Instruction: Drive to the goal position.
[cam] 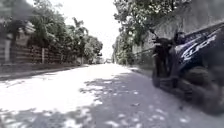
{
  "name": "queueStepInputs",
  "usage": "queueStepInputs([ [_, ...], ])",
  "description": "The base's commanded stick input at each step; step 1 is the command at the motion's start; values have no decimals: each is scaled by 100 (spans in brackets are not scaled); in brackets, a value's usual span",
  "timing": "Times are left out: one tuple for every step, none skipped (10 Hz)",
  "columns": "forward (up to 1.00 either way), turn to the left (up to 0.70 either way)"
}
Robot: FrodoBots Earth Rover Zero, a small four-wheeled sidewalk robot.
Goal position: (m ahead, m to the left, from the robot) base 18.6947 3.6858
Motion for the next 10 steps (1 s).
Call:
queueStepInputs([
  [100, 0],
  [100, 0],
  [100, 0],
  [100, 0],
  [100, 0],
  [100, 0],
  [100, 0],
  [100, 0],
  [100, 0],
  [100, 0],
])
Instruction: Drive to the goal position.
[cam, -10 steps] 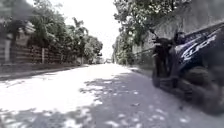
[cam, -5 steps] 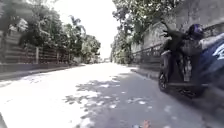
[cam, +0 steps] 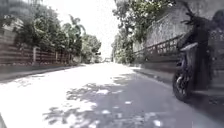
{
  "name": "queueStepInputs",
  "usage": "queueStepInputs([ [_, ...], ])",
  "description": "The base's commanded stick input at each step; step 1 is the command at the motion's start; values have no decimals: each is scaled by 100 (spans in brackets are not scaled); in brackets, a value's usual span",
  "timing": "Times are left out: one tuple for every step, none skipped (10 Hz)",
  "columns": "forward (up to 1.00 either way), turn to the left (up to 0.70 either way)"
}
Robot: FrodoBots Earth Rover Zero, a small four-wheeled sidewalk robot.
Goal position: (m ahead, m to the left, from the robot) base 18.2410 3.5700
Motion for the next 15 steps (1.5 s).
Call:
queueStepInputs([
  [100, 0],
  [100, 0],
  [100, 0],
  [100, 0],
  [100, 0],
  [100, 0],
  [100, 0],
  [100, 0],
  [100, 0],
  [100, 0],
  [100, 0],
  [100, 0],
  [100, 0],
  [100, 0],
  [100, 0],
])
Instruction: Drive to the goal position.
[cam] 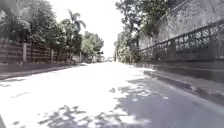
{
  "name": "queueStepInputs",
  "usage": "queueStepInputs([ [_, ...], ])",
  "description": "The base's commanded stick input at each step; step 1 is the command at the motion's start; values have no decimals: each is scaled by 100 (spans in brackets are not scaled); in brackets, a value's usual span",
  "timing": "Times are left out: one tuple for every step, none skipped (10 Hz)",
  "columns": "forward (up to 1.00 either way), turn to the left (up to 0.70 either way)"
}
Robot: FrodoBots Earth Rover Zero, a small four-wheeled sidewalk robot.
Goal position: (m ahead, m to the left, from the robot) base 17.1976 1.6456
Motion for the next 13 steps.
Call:
queueStepInputs([
  [100, 0],
  [100, 0],
  [100, 0],
  [100, 0],
  [100, 0],
  [100, 0],
  [100, 0],
  [100, 0],
  [100, 0],
  [100, 0],
  [100, 0],
  [100, 0],
  [100, 0],
])
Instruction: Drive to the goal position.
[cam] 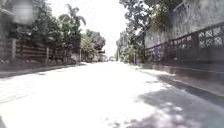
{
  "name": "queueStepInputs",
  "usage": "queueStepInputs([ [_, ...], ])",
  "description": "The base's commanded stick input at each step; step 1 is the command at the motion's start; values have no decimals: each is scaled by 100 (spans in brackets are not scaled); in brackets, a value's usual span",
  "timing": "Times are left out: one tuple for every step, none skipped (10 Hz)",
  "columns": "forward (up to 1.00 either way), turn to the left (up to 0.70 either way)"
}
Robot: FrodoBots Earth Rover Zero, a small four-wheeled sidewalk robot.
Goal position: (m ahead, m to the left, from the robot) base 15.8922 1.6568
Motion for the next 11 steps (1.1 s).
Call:
queueStepInputs([
  [100, 0],
  [100, 0],
  [100, 0],
  [100, 0],
  [100, 0],
  [100, 0],
  [100, 0],
  [100, 0],
  [100, 0],
  [100, 0],
  [100, 0],
])
